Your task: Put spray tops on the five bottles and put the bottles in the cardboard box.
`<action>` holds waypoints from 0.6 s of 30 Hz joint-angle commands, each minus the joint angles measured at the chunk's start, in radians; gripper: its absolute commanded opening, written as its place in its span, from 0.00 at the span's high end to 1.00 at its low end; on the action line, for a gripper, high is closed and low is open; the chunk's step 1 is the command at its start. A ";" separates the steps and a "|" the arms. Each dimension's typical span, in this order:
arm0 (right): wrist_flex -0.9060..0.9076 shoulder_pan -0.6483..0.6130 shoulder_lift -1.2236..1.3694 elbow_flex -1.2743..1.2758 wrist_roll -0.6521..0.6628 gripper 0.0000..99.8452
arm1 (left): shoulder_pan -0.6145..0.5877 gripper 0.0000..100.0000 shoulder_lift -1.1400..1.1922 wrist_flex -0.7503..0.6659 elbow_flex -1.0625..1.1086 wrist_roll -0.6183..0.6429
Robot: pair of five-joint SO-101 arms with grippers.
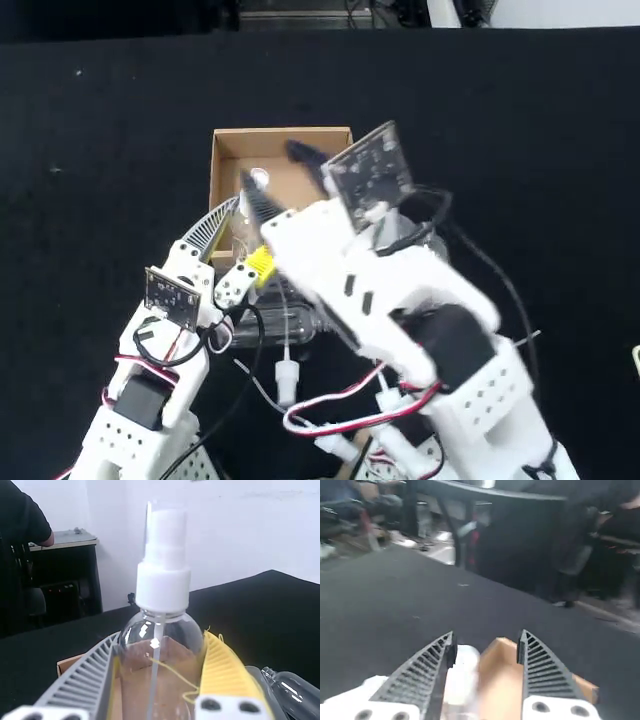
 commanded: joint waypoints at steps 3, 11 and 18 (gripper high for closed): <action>0.138 0.259 -0.001 -0.045 0.054 0.82 | 0.002 0.97 -0.009 -0.020 0.021 0.005; 0.008 0.479 -0.007 0.344 0.054 0.82 | 0.008 0.97 -0.006 0.012 0.021 0.006; -0.358 0.569 -0.002 0.634 -0.046 0.82 | -0.070 0.97 -0.006 -0.169 0.021 0.011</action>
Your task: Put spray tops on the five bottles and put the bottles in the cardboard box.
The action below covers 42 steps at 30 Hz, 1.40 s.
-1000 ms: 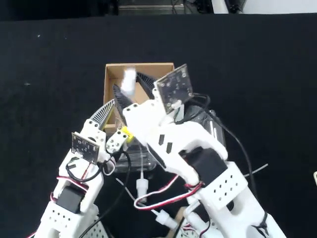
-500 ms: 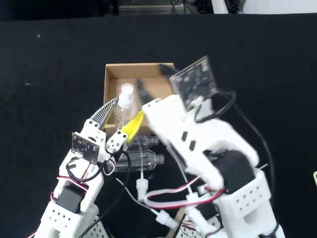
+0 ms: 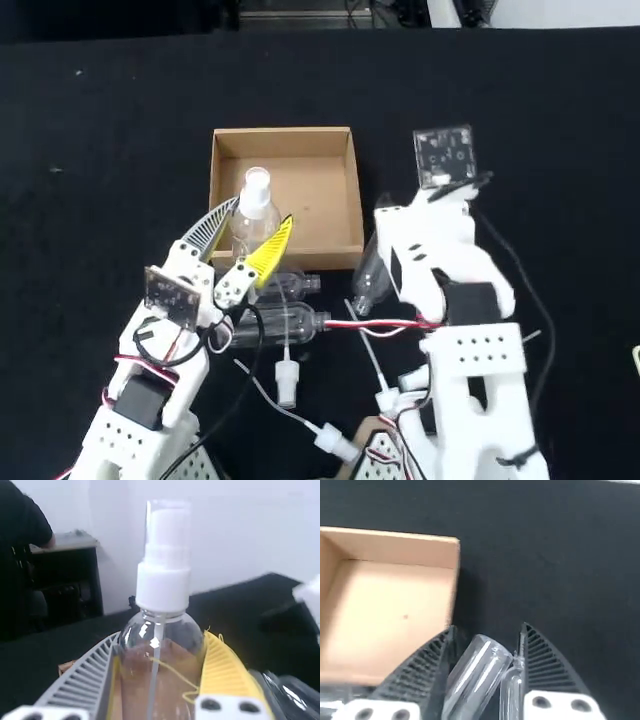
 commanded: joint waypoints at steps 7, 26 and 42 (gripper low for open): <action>-0.353 0.043 -0.002 0.211 -0.169 0.82 | -0.153 0.97 0.002 -0.285 -0.050 0.011; -0.359 0.044 -0.002 0.234 -0.167 0.82 | -0.154 0.97 0.844 -0.333 -0.492 0.002; -0.361 0.044 -0.002 0.229 -0.167 0.82 | -0.239 0.97 1.583 -1.177 -0.576 0.005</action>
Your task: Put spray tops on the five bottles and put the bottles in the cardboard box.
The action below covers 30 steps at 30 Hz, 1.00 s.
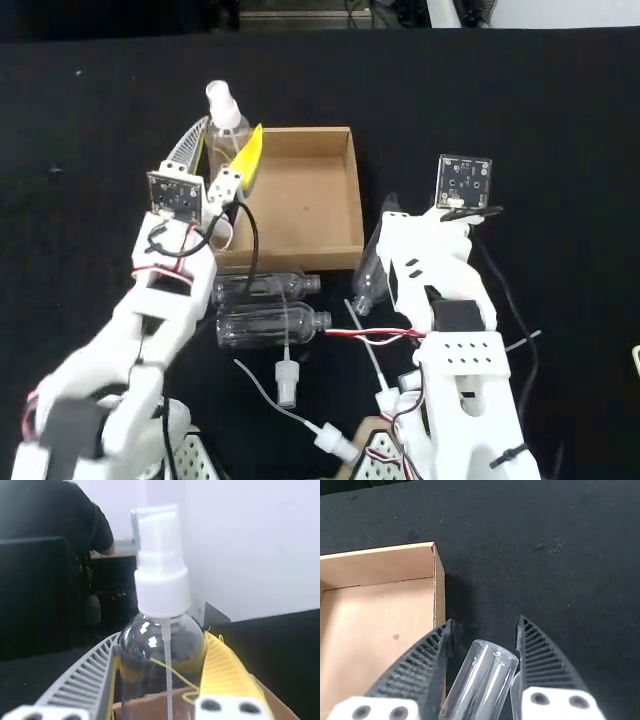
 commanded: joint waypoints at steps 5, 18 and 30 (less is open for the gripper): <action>-0.031 0.018 -0.002 -0.010 -0.003 0.82 | -0.024 0.97 0.318 -0.207 -0.188 0.011; -0.031 0.018 -0.002 -0.013 -0.003 0.82 | -0.061 0.97 0.494 -0.207 -0.323 0.011; -0.031 0.021 -0.002 -0.013 -0.002 0.82 | -0.059 0.97 0.663 -0.384 -0.367 0.005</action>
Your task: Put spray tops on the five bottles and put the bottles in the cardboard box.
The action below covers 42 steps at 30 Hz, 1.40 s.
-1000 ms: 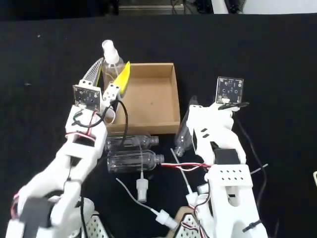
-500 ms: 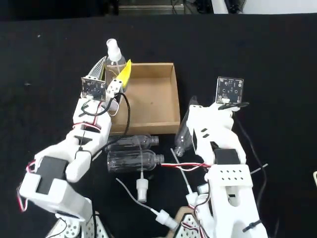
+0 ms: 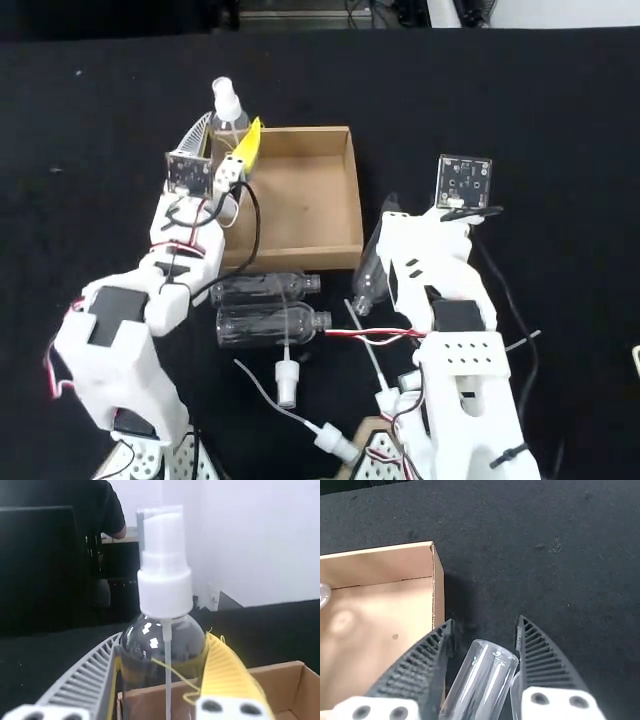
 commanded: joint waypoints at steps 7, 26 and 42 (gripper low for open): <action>-0.031 0.021 -0.002 -0.013 -0.002 0.82 | -0.015 0.97 0.178 -0.140 -0.124 0.008; -0.031 0.021 -0.004 -0.013 -0.002 0.82 | -0.050 0.97 0.262 -0.140 -0.173 0.008; -0.031 0.021 -0.004 -0.013 -0.002 0.82 | -0.044 0.82 0.279 -0.140 -0.185 0.008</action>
